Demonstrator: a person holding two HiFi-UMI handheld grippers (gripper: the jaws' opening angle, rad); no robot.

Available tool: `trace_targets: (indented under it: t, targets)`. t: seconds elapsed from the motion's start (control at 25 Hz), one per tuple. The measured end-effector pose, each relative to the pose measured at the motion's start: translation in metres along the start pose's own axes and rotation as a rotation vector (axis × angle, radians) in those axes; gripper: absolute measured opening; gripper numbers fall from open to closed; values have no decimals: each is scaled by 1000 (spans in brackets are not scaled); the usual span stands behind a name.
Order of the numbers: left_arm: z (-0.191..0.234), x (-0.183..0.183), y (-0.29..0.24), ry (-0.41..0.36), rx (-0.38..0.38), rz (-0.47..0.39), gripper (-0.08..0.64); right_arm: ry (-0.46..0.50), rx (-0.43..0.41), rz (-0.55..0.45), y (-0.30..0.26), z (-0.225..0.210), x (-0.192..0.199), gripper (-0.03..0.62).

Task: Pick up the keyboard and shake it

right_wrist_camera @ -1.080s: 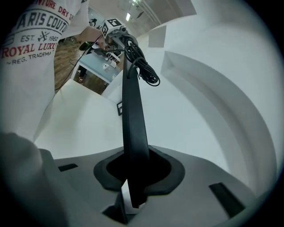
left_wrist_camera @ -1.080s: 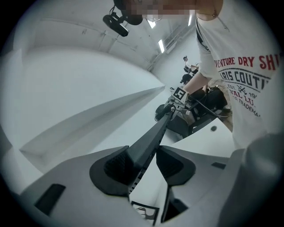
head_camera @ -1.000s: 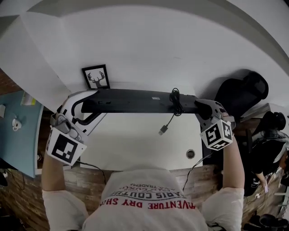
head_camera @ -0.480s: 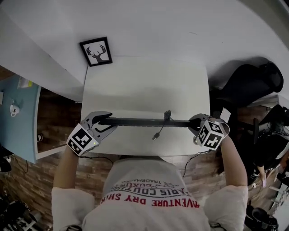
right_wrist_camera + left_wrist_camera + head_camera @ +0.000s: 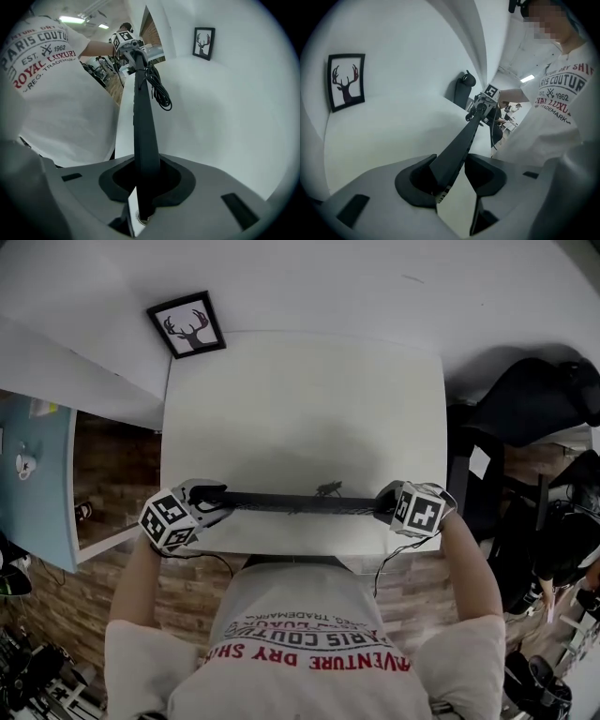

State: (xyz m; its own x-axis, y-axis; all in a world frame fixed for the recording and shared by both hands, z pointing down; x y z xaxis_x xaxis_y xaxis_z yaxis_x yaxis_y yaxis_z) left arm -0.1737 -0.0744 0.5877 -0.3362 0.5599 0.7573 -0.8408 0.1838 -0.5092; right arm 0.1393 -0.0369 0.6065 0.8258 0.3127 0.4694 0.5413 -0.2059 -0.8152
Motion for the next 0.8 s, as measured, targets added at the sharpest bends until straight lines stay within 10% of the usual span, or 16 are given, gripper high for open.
trace_targets:
  t: [0.32, 0.8]
  targets:
    - [35, -4, -23, 127, 42, 35, 204, -108, -137, -61, -4, -33, 1, 114]
    - [73, -8, -38, 163, -110, 138, 291, -161, -83, -173, -8, -74, 2, 221]
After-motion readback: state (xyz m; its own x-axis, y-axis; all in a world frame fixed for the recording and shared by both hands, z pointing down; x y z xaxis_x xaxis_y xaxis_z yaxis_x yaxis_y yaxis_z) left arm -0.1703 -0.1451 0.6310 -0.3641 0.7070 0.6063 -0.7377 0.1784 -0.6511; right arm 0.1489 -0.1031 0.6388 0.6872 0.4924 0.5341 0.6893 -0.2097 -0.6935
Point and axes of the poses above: the fingertips, and each gripper's own axes: y backward along the fingers, z to its left, x out of its underside, the point moved 1 cm from there along y, backward along the fingers, and after that the axes turned 12 degrees about -z, right-handed, at the moved point
